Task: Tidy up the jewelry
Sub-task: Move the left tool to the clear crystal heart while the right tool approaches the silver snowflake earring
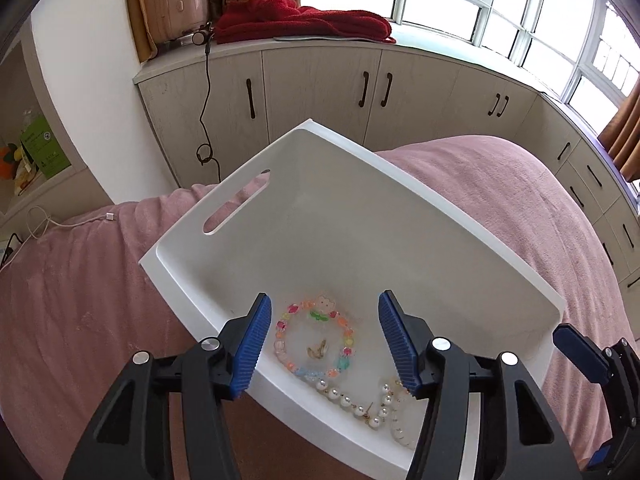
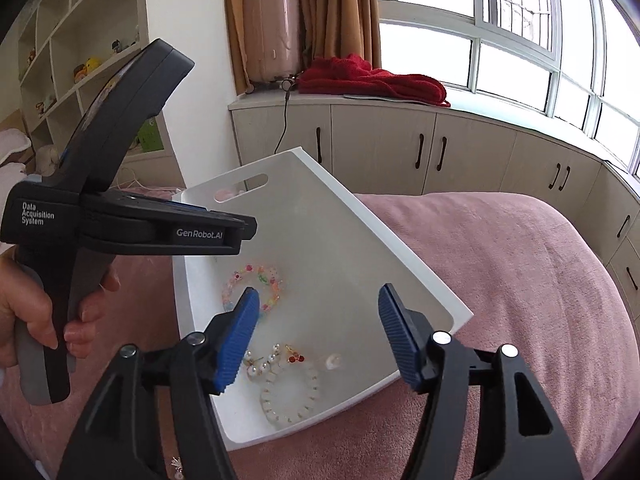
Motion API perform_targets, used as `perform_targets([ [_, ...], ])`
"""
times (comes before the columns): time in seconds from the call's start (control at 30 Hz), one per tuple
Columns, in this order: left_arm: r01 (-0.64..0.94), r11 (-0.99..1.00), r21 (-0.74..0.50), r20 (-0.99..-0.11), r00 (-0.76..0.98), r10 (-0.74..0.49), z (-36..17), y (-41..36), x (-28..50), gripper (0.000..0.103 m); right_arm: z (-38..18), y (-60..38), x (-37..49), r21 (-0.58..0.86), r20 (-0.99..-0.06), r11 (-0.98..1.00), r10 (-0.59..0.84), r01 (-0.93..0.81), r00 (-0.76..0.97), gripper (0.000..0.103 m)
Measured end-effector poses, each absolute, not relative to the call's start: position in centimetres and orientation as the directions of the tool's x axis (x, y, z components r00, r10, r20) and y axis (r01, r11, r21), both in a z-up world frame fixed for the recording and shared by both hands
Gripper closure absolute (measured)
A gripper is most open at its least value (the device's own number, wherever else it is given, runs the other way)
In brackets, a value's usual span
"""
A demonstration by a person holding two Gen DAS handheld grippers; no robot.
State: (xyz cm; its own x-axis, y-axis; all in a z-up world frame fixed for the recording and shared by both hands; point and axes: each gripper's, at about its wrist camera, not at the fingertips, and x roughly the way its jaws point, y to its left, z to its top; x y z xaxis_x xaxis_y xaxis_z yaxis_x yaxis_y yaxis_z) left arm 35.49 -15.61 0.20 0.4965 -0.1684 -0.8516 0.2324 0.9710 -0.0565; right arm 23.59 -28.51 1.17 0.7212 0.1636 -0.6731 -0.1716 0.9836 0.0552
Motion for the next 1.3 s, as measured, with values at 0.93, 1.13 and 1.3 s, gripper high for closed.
perform_targets([
  [0.93,0.077,0.987,-0.143,-0.584,0.798,-0.147,0.6,4.5,9.3,0.01,5.5,-21.4,16.2,0.0,-0.511,0.903,0.369,-0.43,0.776,0.004],
  [1.13,0.09,0.979,-0.184,-0.542,0.822,-0.178,1.0,5.7,8.7,0.01,5.9,-19.2,11.9,-0.081,-0.477,0.857,0.414,-0.508,0.775,0.005],
  [1.3,0.171,0.975,-0.141,-0.518,0.826,-0.22,1.2,4.1,8.7,0.01,2.8,-17.0,9.3,-0.173,-0.588,0.754,0.437,-0.633,0.681,0.005],
])
